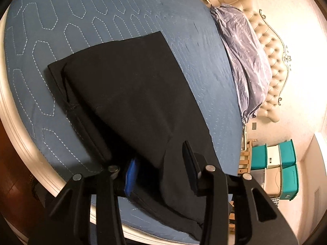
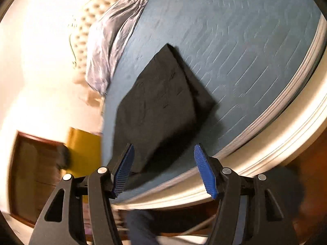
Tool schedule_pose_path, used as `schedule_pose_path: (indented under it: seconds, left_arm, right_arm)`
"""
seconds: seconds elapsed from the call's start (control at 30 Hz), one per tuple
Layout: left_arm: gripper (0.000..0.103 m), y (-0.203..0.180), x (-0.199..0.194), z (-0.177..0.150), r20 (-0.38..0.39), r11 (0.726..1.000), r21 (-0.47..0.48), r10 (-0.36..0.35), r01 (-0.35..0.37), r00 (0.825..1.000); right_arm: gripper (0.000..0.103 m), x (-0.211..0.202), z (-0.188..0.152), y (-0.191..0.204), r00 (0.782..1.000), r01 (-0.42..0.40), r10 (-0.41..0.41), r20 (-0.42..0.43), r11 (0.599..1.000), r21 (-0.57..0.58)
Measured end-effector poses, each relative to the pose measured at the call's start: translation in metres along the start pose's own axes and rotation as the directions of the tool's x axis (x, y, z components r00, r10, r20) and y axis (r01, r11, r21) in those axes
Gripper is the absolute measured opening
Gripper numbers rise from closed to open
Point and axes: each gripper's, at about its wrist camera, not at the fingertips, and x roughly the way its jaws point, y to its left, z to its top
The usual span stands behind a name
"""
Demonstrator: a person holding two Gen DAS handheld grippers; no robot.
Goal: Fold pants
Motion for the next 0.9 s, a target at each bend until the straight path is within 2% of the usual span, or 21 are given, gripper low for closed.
schedule_pose_path:
  seconds: [0.13, 0.23, 0.27, 0.3, 0.33, 0.37, 0.4, 0.7, 0.73, 0.77, 0.83, 0.9]
  left_arm:
    - [0.039, 0.001, -0.005, -0.001, 0.005, 1.0, 0.004, -0.01, 0.01, 1.0]
    - [0.035, 0.007, -0.013, 0.005, 0.025, 1.0, -0.01, -0.017, 0.017, 1.0]
    - [0.031, 0.009, -0.013, 0.006, 0.029, 1.0, -0.021, -0.019, 0.02, 0.999]
    - [0.028, 0.013, -0.015, 0.008, 0.032, 0.999, -0.038, -0.029, 0.03, 0.999]
    - [0.02, 0.016, -0.015, 0.011, 0.031, 0.998, -0.053, -0.04, 0.041, 0.999]
    - [0.017, 0.02, -0.015, 0.014, 0.03, 0.997, -0.066, -0.045, 0.047, 0.999]
    - [0.016, 0.022, -0.016, 0.016, 0.031, 0.996, -0.073, -0.049, 0.051, 0.998]
    - [0.014, 0.038, -0.026, 0.026, 0.054, 0.993, -0.111, -0.038, 0.044, 0.998]
    - [0.002, 0.037, -0.029, 0.027, 0.06, 0.994, -0.106, -0.021, 0.027, 0.998]
    - [0.002, 0.035, -0.03, 0.029, 0.058, 0.994, -0.106, -0.009, 0.016, 0.998]
    - [0.002, 0.01, -0.033, 0.041, 0.047, 0.995, -0.095, 0.006, -0.002, 0.999]
    - [0.002, -0.029, -0.032, 0.062, 0.049, 0.998, -0.052, 0.021, -0.019, 0.999]
  right_arm:
    - [0.061, 0.017, 0.009, 0.006, 0.999, -0.044, 0.042, 0.032, 0.998, 0.045]
    - [0.06, 0.031, 0.014, 0.004, 1.0, -0.014, 0.013, 0.017, 0.999, 0.047]
    - [0.056, 0.034, 0.015, 0.003, 1.0, -0.004, 0.004, 0.01, 0.999, 0.048]
    - [0.049, 0.038, 0.016, 0.004, 1.0, 0.011, -0.011, 0.008, 0.999, 0.043]
    - [0.044, 0.039, 0.016, 0.005, 1.0, 0.023, -0.024, 0.011, 0.999, 0.034]
    - [0.026, 0.039, 0.017, 0.006, 0.999, 0.044, -0.045, 0.02, 0.999, 0.022]
    - [0.012, 0.04, 0.018, 0.007, 0.998, 0.054, -0.055, 0.028, 0.998, 0.018]
    - [0.01, 0.043, 0.023, 0.019, 0.996, 0.081, -0.08, 0.041, 0.997, -0.021]
    - [0.01, 0.043, 0.024, 0.02, 0.996, 0.085, -0.084, 0.041, 0.996, -0.019]
    - [0.009, 0.044, 0.026, 0.022, 0.996, 0.083, -0.082, 0.04, 0.997, -0.009]
    - [0.008, 0.043, 0.043, 0.038, 0.998, 0.053, -0.054, 0.036, 0.999, 0.009]
    - [0.008, 0.043, 0.068, 0.068, 0.998, 0.051, -0.05, 0.04, 0.998, -0.032]
